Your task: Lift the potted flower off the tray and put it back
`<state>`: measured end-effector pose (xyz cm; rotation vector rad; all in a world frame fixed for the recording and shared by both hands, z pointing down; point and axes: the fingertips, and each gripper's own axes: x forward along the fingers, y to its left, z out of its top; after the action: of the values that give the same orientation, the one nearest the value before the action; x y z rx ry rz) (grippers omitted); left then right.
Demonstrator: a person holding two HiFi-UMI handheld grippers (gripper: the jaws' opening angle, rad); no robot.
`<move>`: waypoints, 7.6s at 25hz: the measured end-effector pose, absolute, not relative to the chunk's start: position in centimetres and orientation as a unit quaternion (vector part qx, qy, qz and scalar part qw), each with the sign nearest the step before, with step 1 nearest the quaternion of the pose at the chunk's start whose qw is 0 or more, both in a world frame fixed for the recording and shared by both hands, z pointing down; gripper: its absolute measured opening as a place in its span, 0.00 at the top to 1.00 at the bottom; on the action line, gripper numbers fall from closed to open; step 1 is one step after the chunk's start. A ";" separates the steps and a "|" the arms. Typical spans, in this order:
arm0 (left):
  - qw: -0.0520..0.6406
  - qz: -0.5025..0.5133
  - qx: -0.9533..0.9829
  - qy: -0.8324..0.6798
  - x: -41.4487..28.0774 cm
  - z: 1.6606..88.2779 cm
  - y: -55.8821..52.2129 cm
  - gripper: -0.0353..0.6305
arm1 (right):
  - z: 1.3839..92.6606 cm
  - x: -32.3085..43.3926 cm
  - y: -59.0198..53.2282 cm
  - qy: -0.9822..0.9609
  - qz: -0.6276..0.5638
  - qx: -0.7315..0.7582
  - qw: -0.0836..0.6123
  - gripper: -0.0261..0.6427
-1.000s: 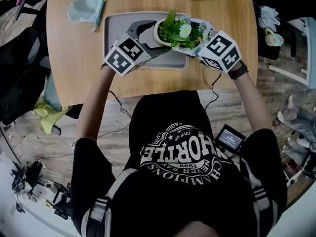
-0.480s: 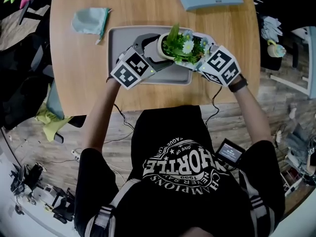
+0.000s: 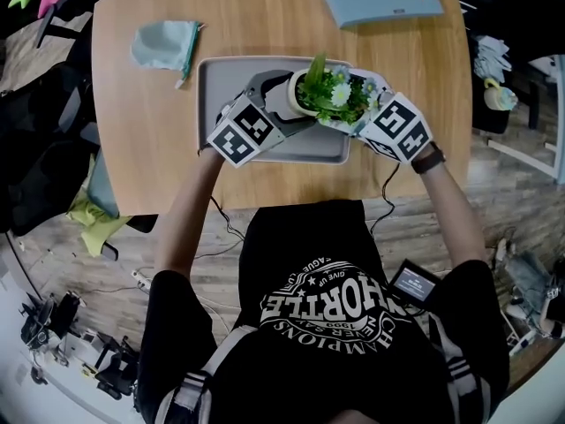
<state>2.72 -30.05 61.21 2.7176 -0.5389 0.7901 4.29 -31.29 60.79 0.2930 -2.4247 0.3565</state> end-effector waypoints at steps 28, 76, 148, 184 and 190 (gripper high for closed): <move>0.128 0.299 0.928 -0.183 2.4 68.0 -32.1 0.32 | 66.8 4.3 -33.5 -0.915 0.131 0.114 0.364 0.29; 0.154 0.285 0.908 -0.264 0.5 68.5 -32.7 0.32 | 67.7 4.9 -34.4 -0.906 0.131 0.156 0.370 0.29; 0.036 0.082 0.827 -0.554 -8.5 42.6 -21.0 0.78 | 43.7 8.4 -21.9 -0.839 0.115 0.521 0.104 0.72; -0.014 0.064 0.824 -0.562 -11.2 42.8 -17.0 0.92 | 42.5 14.4 -18.1 -0.804 0.098 0.581 0.080 0.93; 0.019 0.092 0.833 -0.545 -10.1 46.0 -18.6 0.92 | 43.0 14.5 -19.3 -0.806 0.097 0.577 0.087 0.93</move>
<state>-10.08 -18.58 45.95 2.5877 -1.6908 0.2860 14.54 -19.31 42.97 1.7195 -2.4010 0.2902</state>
